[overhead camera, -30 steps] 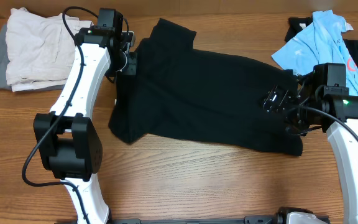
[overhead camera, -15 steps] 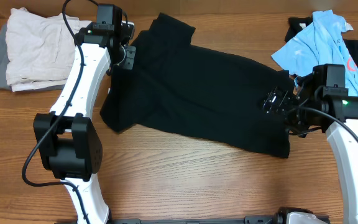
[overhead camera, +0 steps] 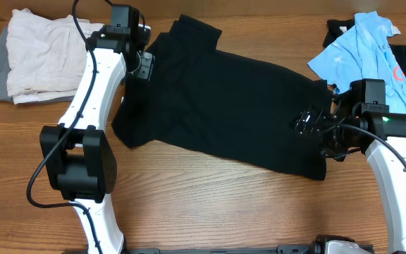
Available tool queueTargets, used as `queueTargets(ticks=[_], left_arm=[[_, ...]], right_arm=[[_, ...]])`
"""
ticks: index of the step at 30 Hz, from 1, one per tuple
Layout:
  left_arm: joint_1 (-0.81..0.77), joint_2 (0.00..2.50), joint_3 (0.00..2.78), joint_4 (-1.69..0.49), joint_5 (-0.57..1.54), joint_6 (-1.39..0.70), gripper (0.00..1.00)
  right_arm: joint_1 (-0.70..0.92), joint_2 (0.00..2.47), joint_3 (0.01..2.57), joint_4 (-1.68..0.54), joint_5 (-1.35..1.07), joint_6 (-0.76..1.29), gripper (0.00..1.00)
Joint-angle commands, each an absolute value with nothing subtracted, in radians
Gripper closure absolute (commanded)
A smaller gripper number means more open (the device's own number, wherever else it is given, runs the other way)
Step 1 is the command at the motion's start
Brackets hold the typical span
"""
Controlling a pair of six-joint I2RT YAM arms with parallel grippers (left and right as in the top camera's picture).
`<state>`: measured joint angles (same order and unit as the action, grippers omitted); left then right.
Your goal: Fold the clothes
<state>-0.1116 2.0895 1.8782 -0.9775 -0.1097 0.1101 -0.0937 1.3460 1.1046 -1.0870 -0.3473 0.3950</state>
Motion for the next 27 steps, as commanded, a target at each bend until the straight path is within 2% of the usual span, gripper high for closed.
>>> queueTargets(ticks=[1,5,10,14,27], left_arm=[[-0.121,2.098,1.956,-1.074,-0.118,0.046,0.34],[-0.118,2.105,1.95,-1.278,0.034,0.068,0.33],[-0.117,2.106,1.846,-1.385,0.058,0.065,0.32],[-0.109,2.106,1.75,-1.388,0.004,0.003,0.31],[-0.023,2.106,1.586,-1.24,0.04,0.053,0.35]], right_arm=[[-0.093,1.339,1.1,-1.085,-0.342,0.393,0.0],[-0.093,1.339,1.1,-1.083,-0.358,0.393,0.0],[-0.093,1.339,1.1,-1.084,-0.371,0.392,0.0],[-0.093,1.339,1.1,-1.084,-0.371,0.392,0.0],[-0.093,1.339,1.1,-1.08,-0.367,0.382,0.0]])
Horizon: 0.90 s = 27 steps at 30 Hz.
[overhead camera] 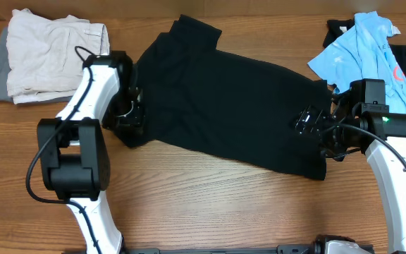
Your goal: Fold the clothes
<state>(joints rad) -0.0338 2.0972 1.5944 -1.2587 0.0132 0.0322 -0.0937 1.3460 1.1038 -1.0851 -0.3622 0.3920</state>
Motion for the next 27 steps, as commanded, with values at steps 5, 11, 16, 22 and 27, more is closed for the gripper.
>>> queueTargets(ticks=[5,11,16,22,27], left_arm=[[-0.025,2.106,1.586,-1.206,0.096,0.107,0.36],[-0.025,2.106,1.586,-1.199,0.129,0.127,0.46],[-0.025,2.106,1.586,-1.199,0.13,0.135,0.7],[-0.025,2.106,1.587,-1.196,0.131,0.134,0.96],[-0.025,2.106,1.611,-1.196,0.131,0.132,0.96]], right_arm=[[-0.093,1.339,1.1,-1.079,-0.368,0.358,0.0],[-0.093,1.339,1.1,-1.077,-0.367,0.358,0.0],[-0.093,1.339,1.1,-1.077,-0.368,0.358,0.0],[-0.093,1.339,1.1,-1.078,-0.367,0.358,0.0],[-0.093,1.339,1.1,-1.079,-0.367,0.358,0.0]])
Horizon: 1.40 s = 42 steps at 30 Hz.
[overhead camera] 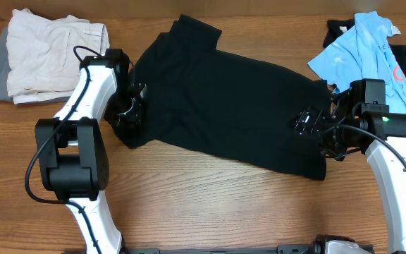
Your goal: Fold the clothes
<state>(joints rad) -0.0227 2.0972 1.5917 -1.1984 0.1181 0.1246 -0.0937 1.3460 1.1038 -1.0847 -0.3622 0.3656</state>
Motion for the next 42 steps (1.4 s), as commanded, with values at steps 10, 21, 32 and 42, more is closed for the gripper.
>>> queueTargets(ticks=[10,21,32,42], left_arm=[[-0.026,2.106,1.882,-1.255,0.115,0.111,0.96],[-0.023,2.106,1.866,-1.137,-0.025,0.165,0.73],[-0.024,2.106,1.865,-1.26,0.076,0.041,0.17],[-0.024,2.106,1.865,-1.412,0.169,-0.023,0.0]], right_arm=[[-0.093,1.339,1.1,-1.079,-0.367,0.358,0.0],[-0.093,1.34,1.098,-1.103,-0.367,0.358,0.0],[-0.093,1.34,1.084,-1.126,-0.256,0.369,0.0],[-0.111,1.417,0.962,-0.941,-0.117,0.381,0.0]])
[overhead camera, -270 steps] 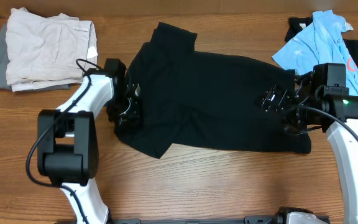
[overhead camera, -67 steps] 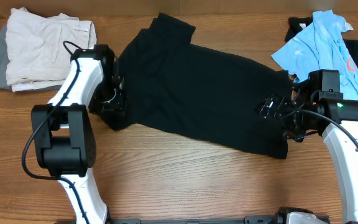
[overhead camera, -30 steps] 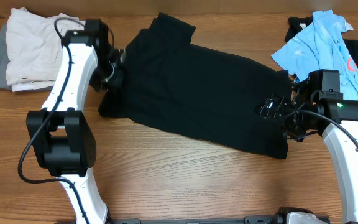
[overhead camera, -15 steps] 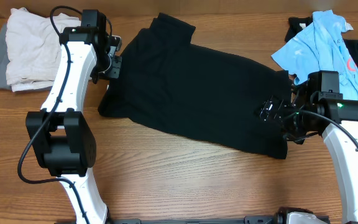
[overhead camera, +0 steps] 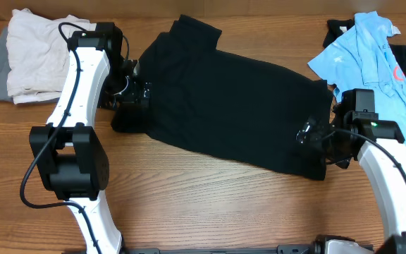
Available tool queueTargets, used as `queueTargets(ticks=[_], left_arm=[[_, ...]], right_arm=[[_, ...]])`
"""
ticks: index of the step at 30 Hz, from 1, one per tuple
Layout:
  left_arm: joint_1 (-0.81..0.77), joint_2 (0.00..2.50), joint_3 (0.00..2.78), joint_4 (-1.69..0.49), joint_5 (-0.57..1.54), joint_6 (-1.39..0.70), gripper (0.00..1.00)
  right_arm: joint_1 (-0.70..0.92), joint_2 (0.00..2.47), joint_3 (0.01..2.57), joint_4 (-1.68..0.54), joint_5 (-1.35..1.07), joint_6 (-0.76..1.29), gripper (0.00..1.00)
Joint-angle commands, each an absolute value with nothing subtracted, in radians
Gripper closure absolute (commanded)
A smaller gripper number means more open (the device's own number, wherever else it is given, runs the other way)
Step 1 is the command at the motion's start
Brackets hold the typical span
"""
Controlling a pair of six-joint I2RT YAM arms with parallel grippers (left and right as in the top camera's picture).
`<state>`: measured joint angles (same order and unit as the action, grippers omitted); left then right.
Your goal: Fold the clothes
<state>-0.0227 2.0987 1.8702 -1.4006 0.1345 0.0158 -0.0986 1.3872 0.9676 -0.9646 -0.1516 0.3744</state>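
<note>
A black T-shirt (overhead camera: pixel 224 106) lies spread across the middle of the table, its collar end toward the back. My left gripper (overhead camera: pixel 137 94) sits at the shirt's left edge, shut on the fabric, and the lower-left corner is drawn in under it. My right gripper (overhead camera: pixel 307 134) rests over the shirt's right edge near the hem. Its fingers are dark against the black cloth, so I cannot tell whether they are open or shut.
A folded pile of pale and grey clothes (overhead camera: pixel 37 53) lies at the back left. A light blue shirt (overhead camera: pixel 368 49) on a dark garment lies at the back right. Bare wood (overhead camera: pixel 210 204) runs along the front.
My left gripper has moved up and slightly right along the shirt's left edge, and the lower-left corner has been pulled in. My right gripper has shifted a little toward the front.
At first my left gripper was near the shirt's upper-left sleeve, close to the pale pile. Then it was lower, at the shirt's lower-left edge, and stayed there. Now it holds that edge pulled inward. My right gripper stayed at the right edge throughout, shifting only slightly now.
</note>
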Motion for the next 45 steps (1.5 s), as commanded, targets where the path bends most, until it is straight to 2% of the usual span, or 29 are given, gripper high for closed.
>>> queueTargets(ticks=[1,13,19,29,33,37,42,45], left_arm=[[-0.024,2.106,1.865,-1.417,0.169,-0.023,0.0],[-0.024,2.106,1.865,-1.431,0.149,-0.023,0.0],[-0.024,2.106,1.865,-1.42,0.15,-0.023,0.0],[-0.024,2.106,1.857,-1.417,0.15,-0.023,0.0],[-0.024,2.106,1.835,-1.407,0.15,-0.023,0.0],[-0.024,2.106,1.815,-1.388,0.15,-0.023,0.0],[-0.024,2.106,1.813,-1.384,0.15,-0.023,0.0],[-0.024,2.106,1.813,-1.383,0.15,-0.023,0.0]], right_arm=[[-0.117,1.434,0.962,-0.921,-0.117,0.381,0.0],[-0.175,1.552,0.961,-0.826,-0.042,0.393,0.02],[-0.217,1.576,0.961,-0.796,-0.031,0.393,0.2],[-0.217,1.676,0.961,-0.776,-0.046,0.393,0.18],[-0.218,1.714,0.961,-0.763,-0.046,0.397,0.21],[-0.217,1.717,0.963,-0.759,-0.045,0.397,0.28],[-0.217,1.717,0.966,-0.754,-0.045,0.397,0.44],[-0.218,1.717,0.973,-0.753,-0.045,0.397,0.5]])
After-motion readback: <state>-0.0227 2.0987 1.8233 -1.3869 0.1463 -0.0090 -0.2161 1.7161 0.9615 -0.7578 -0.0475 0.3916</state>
